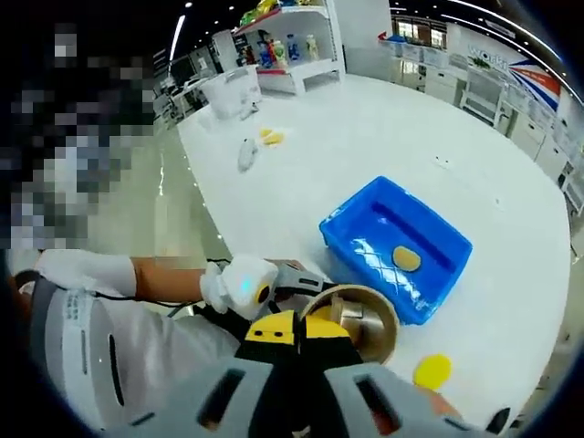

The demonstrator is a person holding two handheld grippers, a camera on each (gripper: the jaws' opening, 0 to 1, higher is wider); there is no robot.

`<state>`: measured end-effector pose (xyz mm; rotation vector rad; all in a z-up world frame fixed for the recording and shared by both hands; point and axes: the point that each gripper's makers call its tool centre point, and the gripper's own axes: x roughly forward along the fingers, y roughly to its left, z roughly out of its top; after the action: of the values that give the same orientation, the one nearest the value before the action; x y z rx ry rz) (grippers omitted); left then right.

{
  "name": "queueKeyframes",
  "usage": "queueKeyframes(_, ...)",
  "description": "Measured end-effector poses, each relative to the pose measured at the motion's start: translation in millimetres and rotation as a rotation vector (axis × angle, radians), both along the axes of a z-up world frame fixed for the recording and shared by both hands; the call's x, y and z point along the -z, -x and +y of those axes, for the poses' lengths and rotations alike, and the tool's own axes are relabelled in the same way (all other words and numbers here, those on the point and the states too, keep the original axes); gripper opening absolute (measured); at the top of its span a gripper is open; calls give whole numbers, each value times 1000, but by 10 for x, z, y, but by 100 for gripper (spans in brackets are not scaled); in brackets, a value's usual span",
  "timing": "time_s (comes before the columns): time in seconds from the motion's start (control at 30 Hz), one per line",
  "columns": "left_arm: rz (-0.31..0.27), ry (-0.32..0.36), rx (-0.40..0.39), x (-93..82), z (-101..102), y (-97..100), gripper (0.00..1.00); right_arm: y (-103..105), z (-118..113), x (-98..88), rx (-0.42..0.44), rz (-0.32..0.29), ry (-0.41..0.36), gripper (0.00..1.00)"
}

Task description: Open the lid of the chip container on the table, take out the chips, place them into the box in front of the container, and close the lid

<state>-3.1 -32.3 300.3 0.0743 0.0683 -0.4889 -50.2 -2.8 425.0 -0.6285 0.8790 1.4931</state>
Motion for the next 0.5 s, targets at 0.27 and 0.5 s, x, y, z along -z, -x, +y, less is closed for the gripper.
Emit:
queueKeyframes(0.27, -13, 17, 12, 12, 17, 42, 54, 140, 75, 48, -21, 5, -11, 2)
queueKeyframes(0.5, -20, 30, 20, 30, 20, 59, 54, 180, 132, 54, -24, 6, -27, 3)
